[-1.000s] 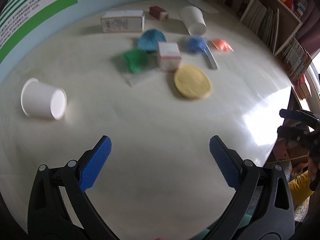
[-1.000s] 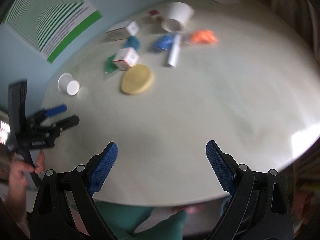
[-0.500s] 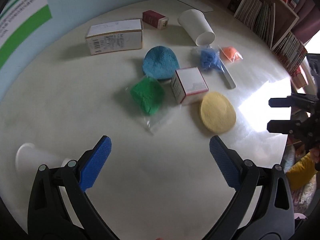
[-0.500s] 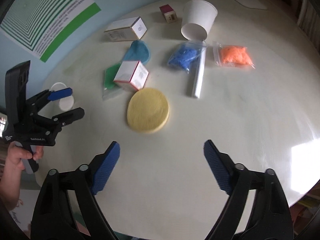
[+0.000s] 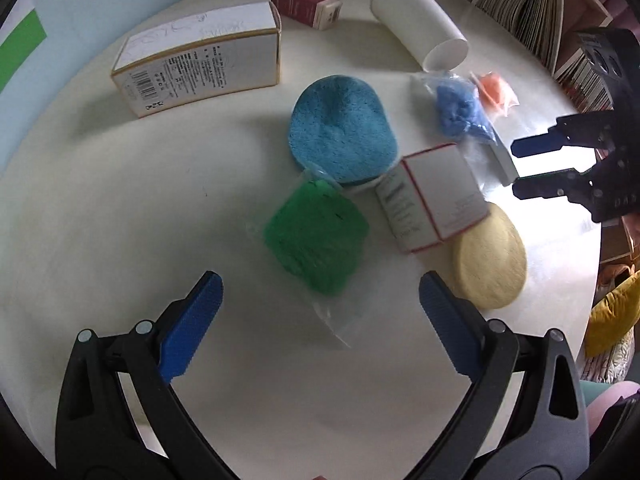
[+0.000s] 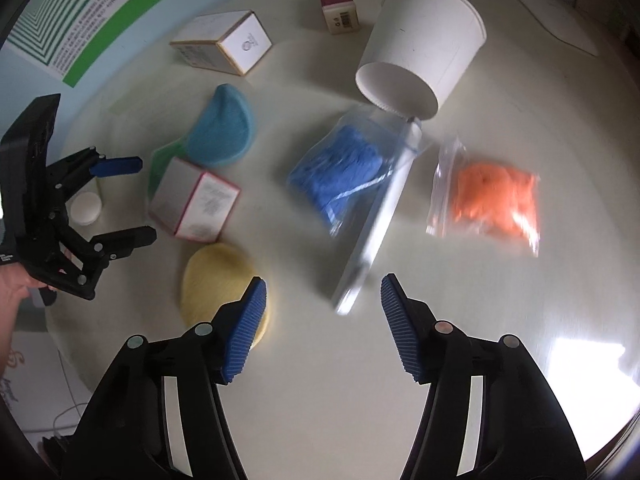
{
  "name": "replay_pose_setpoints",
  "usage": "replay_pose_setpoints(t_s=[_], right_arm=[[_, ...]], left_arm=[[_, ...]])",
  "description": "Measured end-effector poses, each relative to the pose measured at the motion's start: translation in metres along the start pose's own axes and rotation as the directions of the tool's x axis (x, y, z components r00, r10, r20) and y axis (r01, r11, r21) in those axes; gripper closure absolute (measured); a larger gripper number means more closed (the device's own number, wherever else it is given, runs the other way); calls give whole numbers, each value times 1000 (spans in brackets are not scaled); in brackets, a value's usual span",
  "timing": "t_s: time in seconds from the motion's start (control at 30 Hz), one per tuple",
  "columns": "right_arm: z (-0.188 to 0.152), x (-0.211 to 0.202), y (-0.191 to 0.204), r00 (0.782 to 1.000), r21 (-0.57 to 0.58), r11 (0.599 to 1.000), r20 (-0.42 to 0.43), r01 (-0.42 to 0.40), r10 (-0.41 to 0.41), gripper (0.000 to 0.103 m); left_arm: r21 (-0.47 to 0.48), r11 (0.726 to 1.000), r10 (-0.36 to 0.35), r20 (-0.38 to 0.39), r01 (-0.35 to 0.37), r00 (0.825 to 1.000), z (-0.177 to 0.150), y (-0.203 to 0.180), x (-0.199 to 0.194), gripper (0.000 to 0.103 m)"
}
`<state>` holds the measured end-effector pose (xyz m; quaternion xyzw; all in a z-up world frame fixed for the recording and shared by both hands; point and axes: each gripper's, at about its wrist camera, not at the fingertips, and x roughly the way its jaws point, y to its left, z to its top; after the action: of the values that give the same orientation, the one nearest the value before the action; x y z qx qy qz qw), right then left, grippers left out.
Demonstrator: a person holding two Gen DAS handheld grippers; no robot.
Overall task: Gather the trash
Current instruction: 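Grasp the bagged green sponge with the left tool while the right tool grasps the white stick, then carry the green bag to the bin and open the left tool over it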
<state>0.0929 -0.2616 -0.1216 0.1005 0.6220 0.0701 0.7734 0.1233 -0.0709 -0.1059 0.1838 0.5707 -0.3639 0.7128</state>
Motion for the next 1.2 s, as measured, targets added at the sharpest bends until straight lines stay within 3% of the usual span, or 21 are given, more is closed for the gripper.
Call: replay_pose_setpoints(t_s=[0.2, 0.3, 0.37, 0.47, 0.57, 0.67, 0.83, 1.2], right_arm=[[15, 4, 0, 999, -73, 997, 26, 21, -19, 49], [16, 6, 5, 995, -120, 989, 49, 89, -83, 62], [15, 6, 6, 992, -131, 985, 64, 116, -108, 78], [13, 6, 1, 994, -108, 990, 64, 95, -89, 89], [12, 4, -2, 996, -83, 993, 50, 80, -76, 90], [7, -2, -4, 997, -62, 996, 47, 63, -60, 90], [-15, -27, -6, 996, -41, 998, 73, 53, -50, 90], [-62, -77, -4, 992, -9, 999, 125, 37, -35, 90]], left_arm=[[69, 998, 11, 11, -12, 1000, 8, -3, 5, 7], [138, 989, 56, 36, -60, 998, 8, -12, 7, 13], [182, 980, 74, 53, -83, 996, 8, -18, 7, 23], [202, 976, 72, 71, -85, 995, 8, -22, 3, 43], [198, 979, 38, 65, -50, 997, 6, -19, -2, 56], [169, 986, 4, 46, -12, 999, 3, -15, -5, 57], [152, 988, 11, 60, -20, 998, -8, -9, -20, 57], [199, 980, -4, 106, -17, 994, -26, -46, -70, 57]])
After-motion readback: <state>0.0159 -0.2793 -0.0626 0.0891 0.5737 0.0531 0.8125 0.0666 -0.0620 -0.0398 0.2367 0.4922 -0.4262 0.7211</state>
